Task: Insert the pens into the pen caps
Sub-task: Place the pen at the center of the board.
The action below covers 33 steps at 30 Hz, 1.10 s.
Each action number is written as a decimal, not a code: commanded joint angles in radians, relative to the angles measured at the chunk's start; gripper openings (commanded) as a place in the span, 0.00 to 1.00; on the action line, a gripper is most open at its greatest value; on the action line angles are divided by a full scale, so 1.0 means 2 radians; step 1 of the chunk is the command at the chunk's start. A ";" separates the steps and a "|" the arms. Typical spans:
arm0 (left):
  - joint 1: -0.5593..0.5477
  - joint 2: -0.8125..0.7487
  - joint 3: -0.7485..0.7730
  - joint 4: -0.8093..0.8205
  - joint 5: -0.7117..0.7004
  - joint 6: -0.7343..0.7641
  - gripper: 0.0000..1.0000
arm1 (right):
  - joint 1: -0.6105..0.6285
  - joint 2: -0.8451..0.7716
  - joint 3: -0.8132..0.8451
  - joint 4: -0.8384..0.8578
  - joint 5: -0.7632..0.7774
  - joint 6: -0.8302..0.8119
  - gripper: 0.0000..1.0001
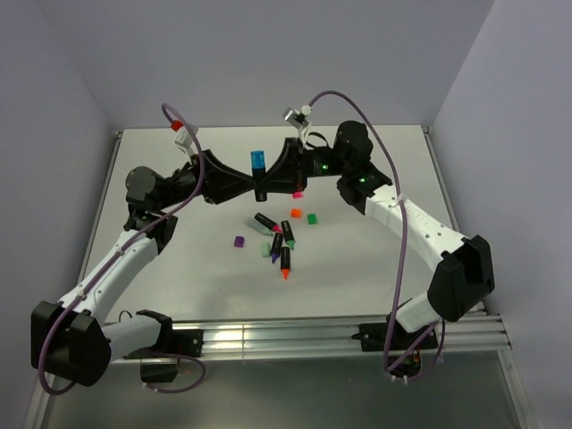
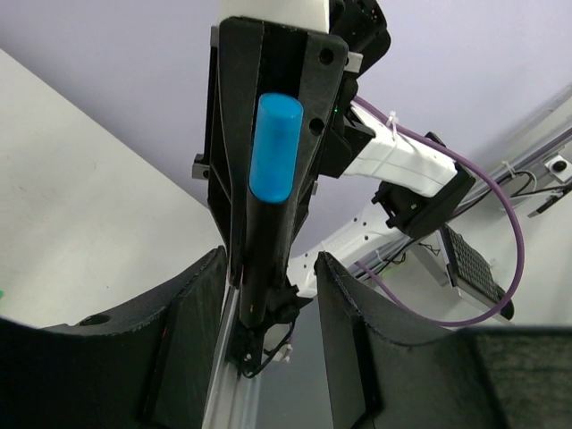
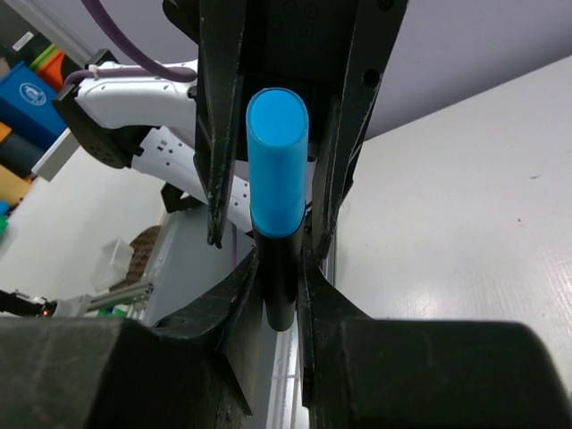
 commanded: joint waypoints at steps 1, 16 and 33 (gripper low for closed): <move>0.003 0.005 0.024 0.023 -0.014 0.000 0.50 | 0.004 -0.011 -0.004 0.022 -0.006 0.002 0.00; -0.008 0.024 0.028 0.022 -0.032 -0.007 0.14 | 0.013 -0.001 -0.012 0.026 0.008 -0.001 0.00; 0.033 0.003 0.033 -0.063 -0.024 0.043 0.00 | 0.002 0.002 -0.026 0.018 0.023 0.003 0.65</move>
